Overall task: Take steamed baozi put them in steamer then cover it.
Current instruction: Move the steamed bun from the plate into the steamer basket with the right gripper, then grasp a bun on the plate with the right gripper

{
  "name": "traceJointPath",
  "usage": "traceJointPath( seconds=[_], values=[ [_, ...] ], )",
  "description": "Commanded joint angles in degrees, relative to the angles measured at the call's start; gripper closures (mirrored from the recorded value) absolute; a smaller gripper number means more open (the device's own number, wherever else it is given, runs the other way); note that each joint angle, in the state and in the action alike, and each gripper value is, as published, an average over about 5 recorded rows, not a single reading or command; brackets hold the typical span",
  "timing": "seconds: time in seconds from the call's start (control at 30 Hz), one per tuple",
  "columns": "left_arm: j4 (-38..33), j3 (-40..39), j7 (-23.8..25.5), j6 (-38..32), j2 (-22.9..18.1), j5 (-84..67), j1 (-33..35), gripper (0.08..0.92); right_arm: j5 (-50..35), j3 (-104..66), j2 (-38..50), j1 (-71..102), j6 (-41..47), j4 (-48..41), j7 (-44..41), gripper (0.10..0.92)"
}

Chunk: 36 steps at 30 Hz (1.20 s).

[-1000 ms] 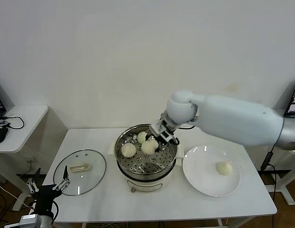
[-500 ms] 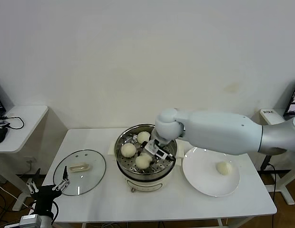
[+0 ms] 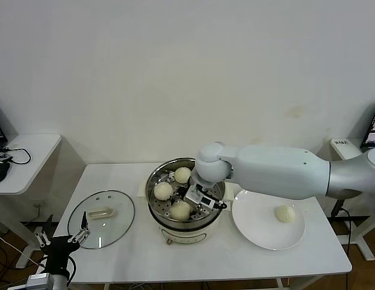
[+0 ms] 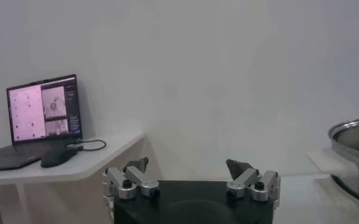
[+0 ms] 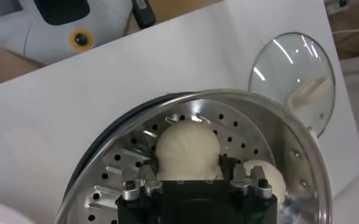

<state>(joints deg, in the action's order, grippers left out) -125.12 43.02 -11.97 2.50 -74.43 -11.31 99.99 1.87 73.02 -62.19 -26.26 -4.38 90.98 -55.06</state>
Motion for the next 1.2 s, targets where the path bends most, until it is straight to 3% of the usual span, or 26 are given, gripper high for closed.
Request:
traceJointPath(
  seconds=[0.03, 0.2, 0.67, 0.9, 1.2],
  values=[
    [0.0, 0.0, 0.0, 0.1, 0.1, 0.1, 0.0, 0.177, -0.2, -1.2, 2.5, -1.3, -1.2, 1.0, 0.1, 0.227],
    [-0.1, 0.2, 0.0, 0.1, 0.8, 0.0, 0.1, 0.177, -2.4, -4.8, 7.3, -3.0, 2.0, 1.7, -0.7, 0.203],
    [0.1, 0.4, 0.0, 0.2, 3.0, -0.4, 0.6, 0.177, -8.8, -13.1, 27.6, -1.4, 25.7, 4.3, -3.5, 0.202],
    [0.6, -0.5, 0.1, 0.1, 3.7, -0.6, 0.0, 0.177, -3.5, -17.4, 36.2, 6.7, 25.2, 2.7, -3.6, 0.203],
    [0.8, -1.0, 0.1, 0.3, 4.5, -0.4, -0.2, 0.177, 6.0, -37.1, 39.4, 32.8, 22.0, -1.2, -5.0, 0.202]
  ],
)
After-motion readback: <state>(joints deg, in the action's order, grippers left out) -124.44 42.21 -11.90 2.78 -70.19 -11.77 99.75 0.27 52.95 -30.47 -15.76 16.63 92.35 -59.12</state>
